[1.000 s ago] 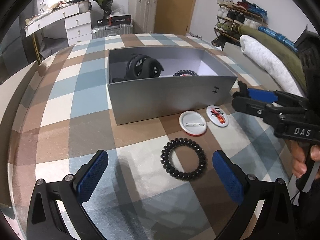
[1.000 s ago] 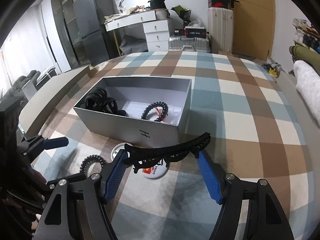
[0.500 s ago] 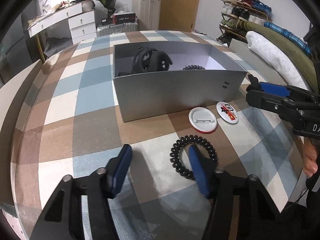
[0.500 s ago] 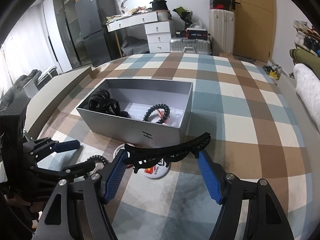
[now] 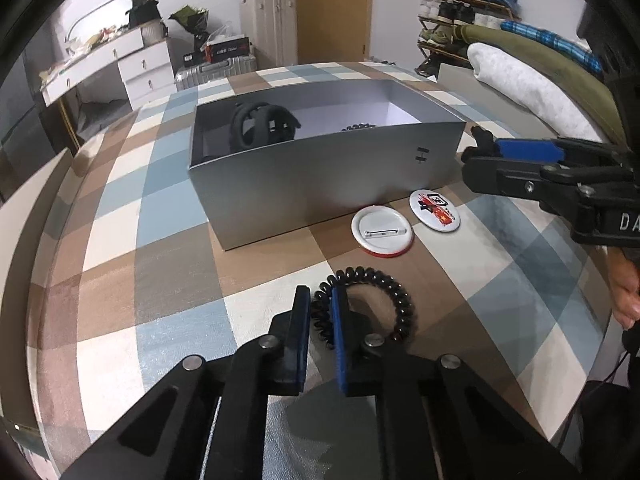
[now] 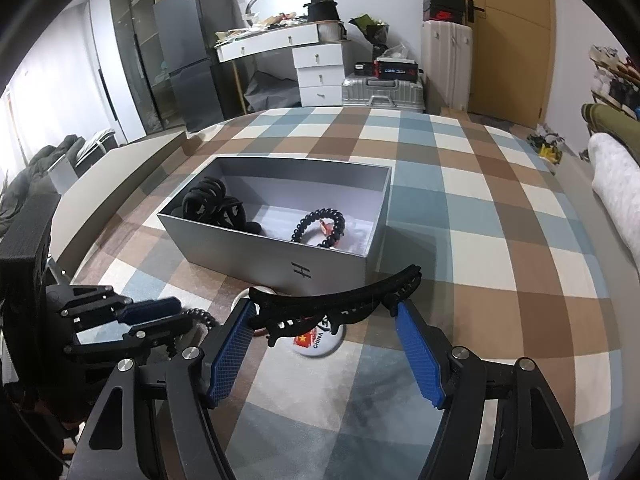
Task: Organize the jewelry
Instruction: 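Grasp the black coil hair tie with the left gripper while the right gripper holds the barrette, then carry the barrette and coil tie into the grey box and open both grippers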
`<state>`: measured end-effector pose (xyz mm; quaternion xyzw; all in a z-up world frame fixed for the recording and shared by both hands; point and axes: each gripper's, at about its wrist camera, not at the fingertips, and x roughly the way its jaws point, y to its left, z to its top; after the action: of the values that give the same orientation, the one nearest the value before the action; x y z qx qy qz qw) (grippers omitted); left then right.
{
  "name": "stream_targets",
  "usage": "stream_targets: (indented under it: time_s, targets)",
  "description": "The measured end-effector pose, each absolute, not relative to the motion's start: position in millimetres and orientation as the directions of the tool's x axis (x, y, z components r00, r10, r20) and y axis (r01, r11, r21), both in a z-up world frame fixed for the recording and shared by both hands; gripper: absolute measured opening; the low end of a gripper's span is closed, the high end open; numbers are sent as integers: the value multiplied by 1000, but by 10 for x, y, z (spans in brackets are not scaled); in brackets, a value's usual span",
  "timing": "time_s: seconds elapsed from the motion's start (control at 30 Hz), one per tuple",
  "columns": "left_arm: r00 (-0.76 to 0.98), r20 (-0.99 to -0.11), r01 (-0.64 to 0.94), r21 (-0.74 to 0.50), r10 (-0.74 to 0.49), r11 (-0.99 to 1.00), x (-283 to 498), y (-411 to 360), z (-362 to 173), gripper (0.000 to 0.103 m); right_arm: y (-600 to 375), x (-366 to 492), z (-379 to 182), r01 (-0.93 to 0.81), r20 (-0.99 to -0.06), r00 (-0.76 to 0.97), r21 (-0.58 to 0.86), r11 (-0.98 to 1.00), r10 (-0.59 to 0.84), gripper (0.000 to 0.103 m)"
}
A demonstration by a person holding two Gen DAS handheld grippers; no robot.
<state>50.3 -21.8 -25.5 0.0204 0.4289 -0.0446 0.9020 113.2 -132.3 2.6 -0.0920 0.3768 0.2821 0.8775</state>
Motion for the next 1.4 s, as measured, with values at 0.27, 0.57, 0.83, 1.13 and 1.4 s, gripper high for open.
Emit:
stream_targets:
  time_s: [0.27, 0.57, 0.83, 1.13, 1.4]
  targets:
    - [635, -767, 111, -21, -87, 994, 496, -212, -223, 5, -1317, 1133, 19, -562, -713, 557, 53, 825, 425, 72]
    - [682, -724, 100, -49, -105, 994, 450, -164, -93, 5, -1333, 1124, 33, -566, -702, 564, 56, 823, 435, 72]
    - [718, -686, 76, -89, -116, 993, 453, -66, 1, 5, -1343, 1102, 75, -573, -683, 571, 64, 817, 454, 72]
    - [760, -639, 47, -122, -115, 991, 441, 61, 124, 5, -1335, 1087, 104, -583, -672, 574, 66, 810, 468, 72]
    - [791, -603, 15, -144, -100, 989, 413, 149, 183, 5, -1351, 1047, 150, -594, -650, 582, 72, 801, 490, 72]
